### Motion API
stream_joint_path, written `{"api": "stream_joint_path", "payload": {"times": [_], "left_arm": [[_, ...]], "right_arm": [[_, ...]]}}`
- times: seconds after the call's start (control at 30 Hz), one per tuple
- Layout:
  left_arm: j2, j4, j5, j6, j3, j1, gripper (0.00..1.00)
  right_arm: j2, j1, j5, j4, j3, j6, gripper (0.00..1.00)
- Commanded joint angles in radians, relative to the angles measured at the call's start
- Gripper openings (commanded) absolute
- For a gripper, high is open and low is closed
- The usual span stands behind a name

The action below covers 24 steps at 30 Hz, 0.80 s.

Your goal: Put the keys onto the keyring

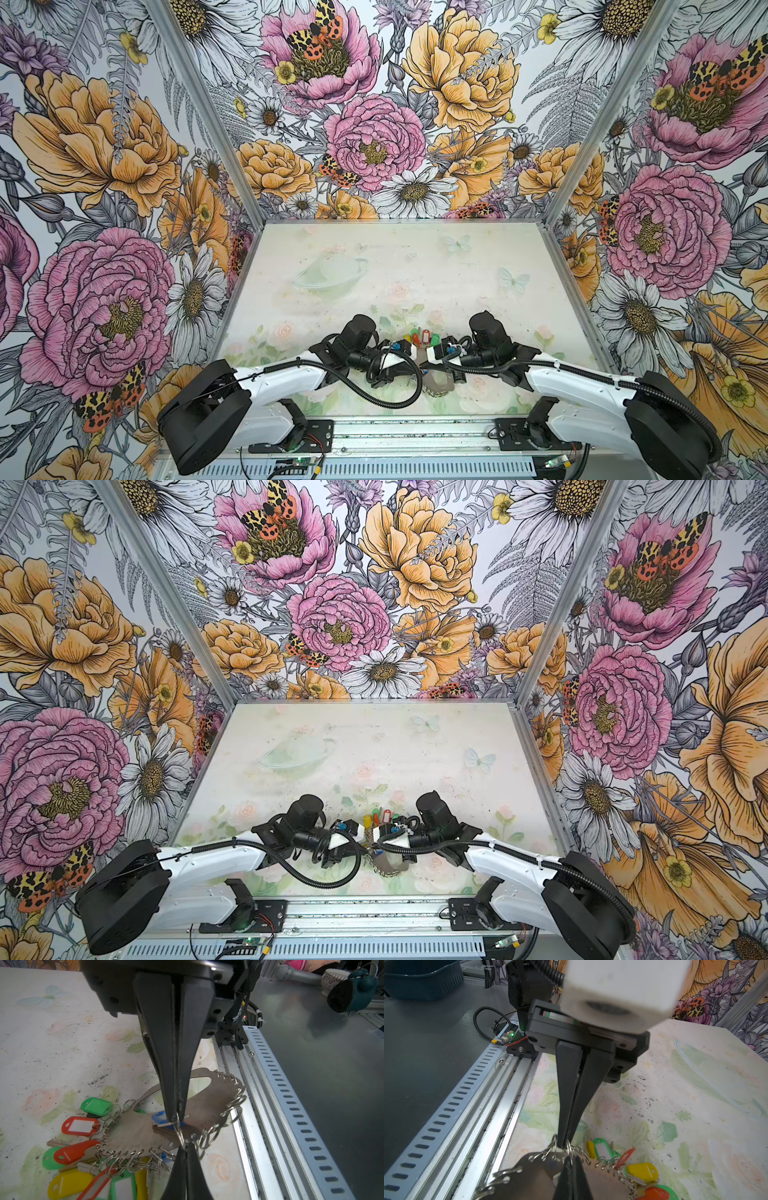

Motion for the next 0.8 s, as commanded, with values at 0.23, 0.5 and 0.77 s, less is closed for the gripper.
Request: {"api": "stream_joint_path", "payload": {"times": [0.23, 0.5, 0.77], "left_arm": [[-0.001, 0.038, 0.102, 0.002, 0.038, -0.031, 0.0], [0.003, 0.028, 0.101, 0.006, 0.042, -0.037, 0.0], [0.014, 0.02, 0.101, 0.008, 0.049, -0.04, 0.0]], "right_arm": [[0.05, -0.025, -0.027, 0.141, 0.028, -0.148, 0.0], [0.093, -0.032, -0.045, 0.201, 0.039, -0.225, 0.0], [0.104, -0.039, -0.051, 0.19, 0.068, -0.29, 0.0]]}}
